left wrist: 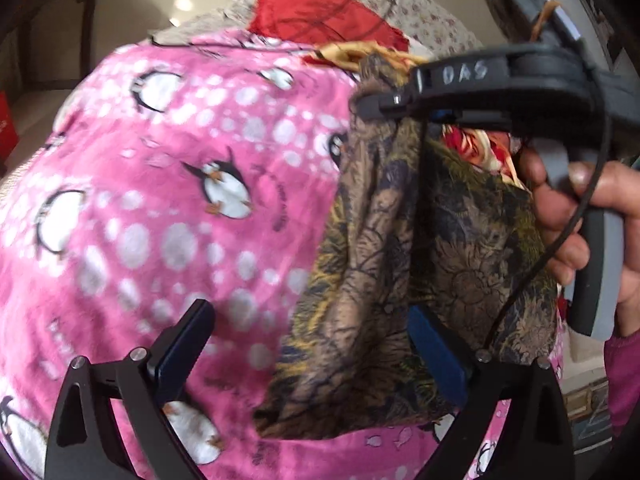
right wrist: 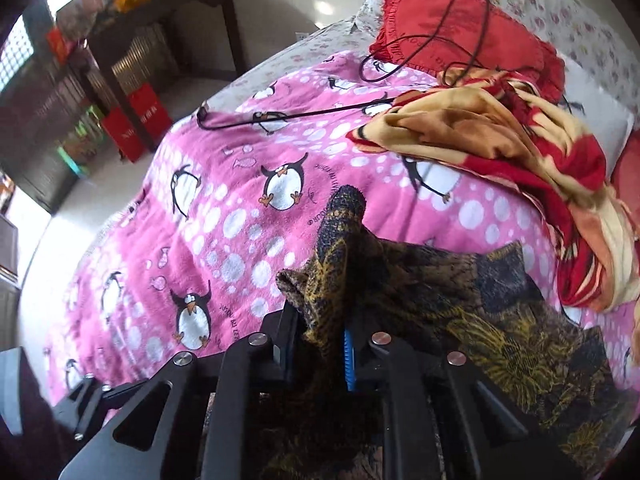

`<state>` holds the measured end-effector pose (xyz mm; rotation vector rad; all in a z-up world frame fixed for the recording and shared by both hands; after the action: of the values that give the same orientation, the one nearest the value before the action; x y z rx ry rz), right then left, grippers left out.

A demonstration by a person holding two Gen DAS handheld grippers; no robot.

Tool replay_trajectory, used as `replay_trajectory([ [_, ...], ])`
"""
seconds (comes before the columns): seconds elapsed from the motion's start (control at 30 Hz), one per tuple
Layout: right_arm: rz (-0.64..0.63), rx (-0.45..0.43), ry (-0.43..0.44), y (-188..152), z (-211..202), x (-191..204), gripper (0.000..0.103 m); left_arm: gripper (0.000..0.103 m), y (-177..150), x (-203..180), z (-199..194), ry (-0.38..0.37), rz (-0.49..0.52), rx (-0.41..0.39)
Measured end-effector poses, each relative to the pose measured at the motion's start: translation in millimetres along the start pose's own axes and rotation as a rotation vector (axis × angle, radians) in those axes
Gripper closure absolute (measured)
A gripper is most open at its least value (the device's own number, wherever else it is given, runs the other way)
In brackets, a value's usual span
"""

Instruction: Fold small clothes

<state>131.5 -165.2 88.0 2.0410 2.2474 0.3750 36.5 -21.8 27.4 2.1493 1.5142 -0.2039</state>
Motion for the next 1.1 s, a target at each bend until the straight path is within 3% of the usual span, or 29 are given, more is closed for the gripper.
replay_trajectory([
  [0.13,0.0,-0.011,0.022,-3.0,-3.1,-1.6,0.09,0.008,1.4,-4.1,8.0,-0.029,-0.003,-0.001],
  [0.17,0.0,-0.015,0.023,-3.8,-3.5,-1.8,0.09,0.028,0.8,-4.3,7.8,-0.042,-0.002,0.001],
  [0.2,0.001,-0.019,0.024,-4.7,-4.1,-2.4,0.09,0.059,1.4,-5.1,9.3,-0.056,-0.004,0.017],
  [0.23,0.002,-0.021,0.024,-6.0,-5.3,-2.9,0.09,0.07,1.9,-5.4,12.0,-0.075,-0.01,0.046],
  [0.3,0.0,-0.019,0.029,-8.4,-7.8,-4.0,0.09,0.078,0.5,-8.2,12.2,-0.098,-0.021,0.061],
  [0.5,-0.023,-0.051,0.01,-18.6,-32.9,-9.0,0.091,0.086,-7.2,-52.2,-12.0,-0.05,0.097,0.009],
  [0.77,0.008,-0.104,-0.026,-42.6,-85.2,-43.7,0.091,0.087,-7.7,-128.0,-34.0,-0.091,0.23,-0.006],
  [1.1,0.078,-0.155,-0.082,-88.0,-137.1,-114.7,0.091,0.088,-9.5,-227.6,-24.7,-0.129,0.386,0.016],
])
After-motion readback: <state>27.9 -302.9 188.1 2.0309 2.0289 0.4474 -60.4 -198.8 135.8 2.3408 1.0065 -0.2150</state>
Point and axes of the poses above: each gripper's, at about its wrist camera, not at the fingertips, and z roughly the way its jaws point, x to its left, y to its top, the point moved 1 cm from there along z, roughly the way its jaws point, and after that the axes turned 10 degrees about x, right-handed, at the moved point
